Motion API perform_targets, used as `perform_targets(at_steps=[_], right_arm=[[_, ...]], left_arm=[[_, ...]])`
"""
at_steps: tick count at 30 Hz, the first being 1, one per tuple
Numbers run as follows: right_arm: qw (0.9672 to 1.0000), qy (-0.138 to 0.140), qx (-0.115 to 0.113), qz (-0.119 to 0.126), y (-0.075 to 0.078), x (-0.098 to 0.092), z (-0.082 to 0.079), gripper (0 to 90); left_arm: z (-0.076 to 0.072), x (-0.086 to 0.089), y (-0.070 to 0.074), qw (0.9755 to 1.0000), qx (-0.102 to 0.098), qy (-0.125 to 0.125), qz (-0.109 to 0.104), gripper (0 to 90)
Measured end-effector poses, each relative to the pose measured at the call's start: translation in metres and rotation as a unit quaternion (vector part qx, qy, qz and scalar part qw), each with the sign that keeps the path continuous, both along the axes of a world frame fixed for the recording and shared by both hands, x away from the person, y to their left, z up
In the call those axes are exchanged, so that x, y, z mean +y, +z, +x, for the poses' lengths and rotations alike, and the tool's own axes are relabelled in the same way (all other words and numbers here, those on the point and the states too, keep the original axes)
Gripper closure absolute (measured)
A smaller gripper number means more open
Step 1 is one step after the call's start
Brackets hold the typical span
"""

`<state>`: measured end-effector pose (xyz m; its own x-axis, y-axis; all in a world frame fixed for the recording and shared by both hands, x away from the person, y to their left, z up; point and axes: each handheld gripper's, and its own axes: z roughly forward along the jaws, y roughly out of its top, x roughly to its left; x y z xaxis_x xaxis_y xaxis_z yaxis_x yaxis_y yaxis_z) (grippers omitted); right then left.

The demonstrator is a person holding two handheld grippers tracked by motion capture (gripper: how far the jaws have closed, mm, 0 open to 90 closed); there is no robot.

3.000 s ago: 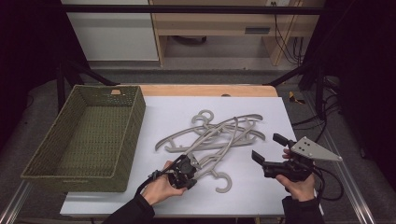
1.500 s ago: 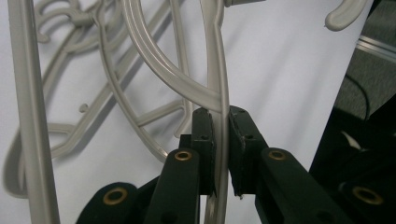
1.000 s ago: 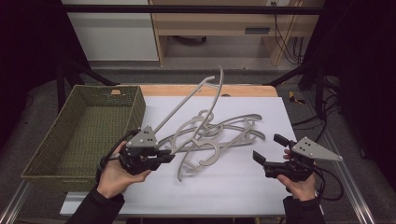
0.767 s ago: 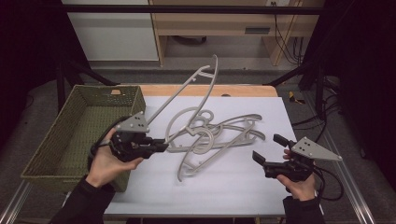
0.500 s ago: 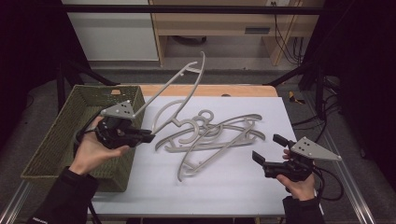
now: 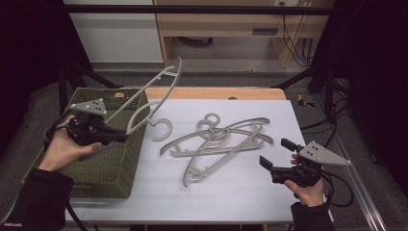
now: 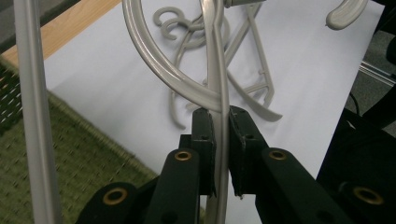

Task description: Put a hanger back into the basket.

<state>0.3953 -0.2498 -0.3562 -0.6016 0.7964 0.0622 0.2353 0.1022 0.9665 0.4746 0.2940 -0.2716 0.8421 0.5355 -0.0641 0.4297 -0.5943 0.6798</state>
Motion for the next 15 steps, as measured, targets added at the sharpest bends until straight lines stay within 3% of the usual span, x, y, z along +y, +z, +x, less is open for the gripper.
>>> perform_targets(at_steps=[7,15], right_arm=[[1.0000,0.000,0.002,-0.002,-0.001,0.002,0.001,5.6],[1.0000,0.001,0.003,-0.002,-0.001,0.002,0.001,5.7]], left_arm=[[-0.001,0.031,-0.020,0.9995,0.021,0.013,0.017,81.8],[-0.004,0.062,-0.035,0.9987,0.041,0.030,0.004,81.8]])
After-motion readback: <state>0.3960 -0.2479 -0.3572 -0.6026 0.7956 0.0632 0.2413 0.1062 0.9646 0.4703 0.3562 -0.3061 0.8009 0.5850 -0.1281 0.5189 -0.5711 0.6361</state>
